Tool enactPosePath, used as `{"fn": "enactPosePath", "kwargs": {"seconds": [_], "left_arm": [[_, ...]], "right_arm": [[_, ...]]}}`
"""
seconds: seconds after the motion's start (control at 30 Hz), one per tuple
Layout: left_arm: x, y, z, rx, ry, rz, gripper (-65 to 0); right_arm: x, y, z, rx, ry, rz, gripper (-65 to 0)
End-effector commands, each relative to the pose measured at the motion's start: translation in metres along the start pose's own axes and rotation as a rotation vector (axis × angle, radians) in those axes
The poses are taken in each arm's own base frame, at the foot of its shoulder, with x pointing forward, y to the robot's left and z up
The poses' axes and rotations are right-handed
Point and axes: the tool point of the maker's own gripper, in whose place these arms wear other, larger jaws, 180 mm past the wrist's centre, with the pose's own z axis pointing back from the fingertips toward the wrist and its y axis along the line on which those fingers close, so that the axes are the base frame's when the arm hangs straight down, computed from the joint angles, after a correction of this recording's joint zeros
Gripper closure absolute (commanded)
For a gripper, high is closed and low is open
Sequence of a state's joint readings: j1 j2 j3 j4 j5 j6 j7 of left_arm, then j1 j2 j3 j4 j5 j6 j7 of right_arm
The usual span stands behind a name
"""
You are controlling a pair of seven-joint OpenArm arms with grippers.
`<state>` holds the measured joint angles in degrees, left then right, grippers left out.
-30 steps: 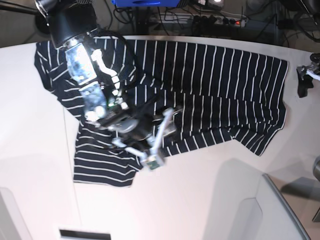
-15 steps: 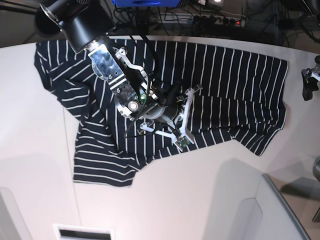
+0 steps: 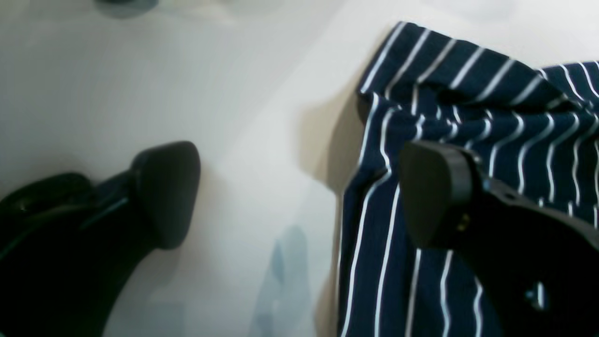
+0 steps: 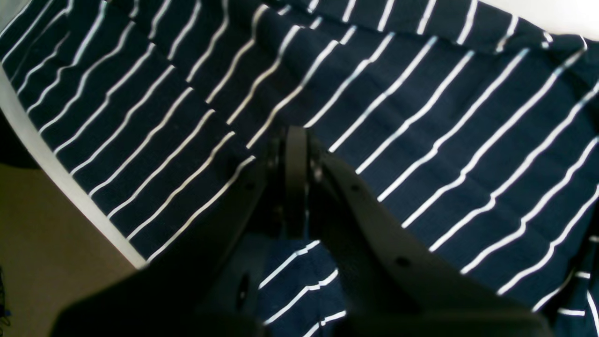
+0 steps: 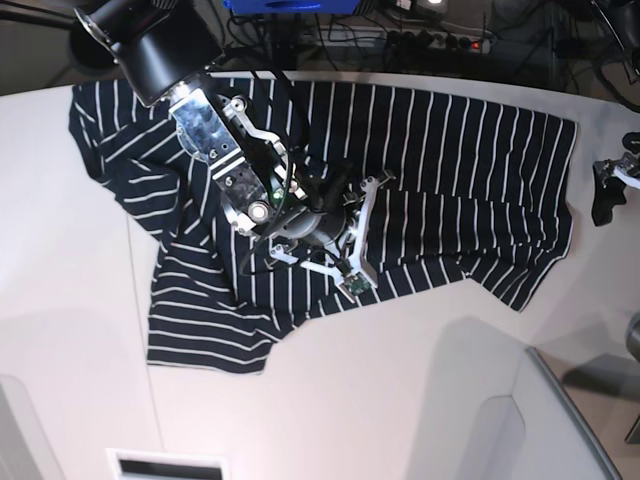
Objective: Layout the t-shirt on the table in an organized manner, then fold the t-shirt properly
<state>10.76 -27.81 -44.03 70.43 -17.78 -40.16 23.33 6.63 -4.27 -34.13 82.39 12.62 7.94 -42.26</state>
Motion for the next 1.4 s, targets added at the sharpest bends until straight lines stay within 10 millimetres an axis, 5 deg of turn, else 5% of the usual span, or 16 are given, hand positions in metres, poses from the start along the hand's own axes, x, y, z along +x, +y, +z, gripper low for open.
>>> {"fn": "enactPosePath", "kwargs": {"seconds": [0.0,0.1,0.23,0.33,0.4,0.57,0.63,0.77,1.0,1.2,1.37], "left_arm": [[0.014,0.01,0.005,0.017,-0.031,-0.024,-65.0],[0.022,0.008,0.001,0.013,-0.048,-0.028,-65.0],[0.048,0.005,-0.018,0.001,-0.098,0.0,-34.6],[0.041,-0.012,-0.057,-0.056,0.041,-0.046,-22.1],[0.041,-0.025,-0.079,-0.088,0.098,-0.058,-24.5],[0.071,-0.034,-0.11,-0.126,0.079,0.036,-55.9],[0.084,-0.035,-0.117,-0.133,0.065,0.063,-62.9],[0.089,-0.055,-0.136,-0.188,0.101,0.071,-63.2],[0.053,-0.075,-0.158,-0.149,0.154,0.085,-63.2],[0.04,-0.068,-0.155,-0.129,0.157,0.165,-63.2],[0.003,-0.067,-0.15,-0.105,0.223,0.172,-63.2]], "right_arm": [[0.022,0.003,0.003,0.01,-0.059,0.008,-1.1],[0.021,0.002,0.002,0.009,-0.053,0.008,-1.2],[0.024,0.0,0.002,0.003,-0.057,0.014,-1.2],[0.02,-0.003,0.002,-0.001,-0.04,0.007,-1.2],[0.015,-0.012,0.004,-0.017,-0.014,-0.021,-1.2],[0.011,-0.017,0.006,-0.026,0.004,-0.038,-1.1],[0.006,-0.027,0.011,-0.046,0.003,-0.05,-1.1],[0.013,-0.034,0.023,-0.065,-0.041,-0.063,-1.2],[0.015,-0.041,0.038,-0.087,-0.072,-0.04,-1.4],[0.007,-0.043,0.039,-0.092,-0.059,-0.044,-1.2],[0.002,-0.048,0.041,-0.103,-0.049,-0.034,-1.2]]}}
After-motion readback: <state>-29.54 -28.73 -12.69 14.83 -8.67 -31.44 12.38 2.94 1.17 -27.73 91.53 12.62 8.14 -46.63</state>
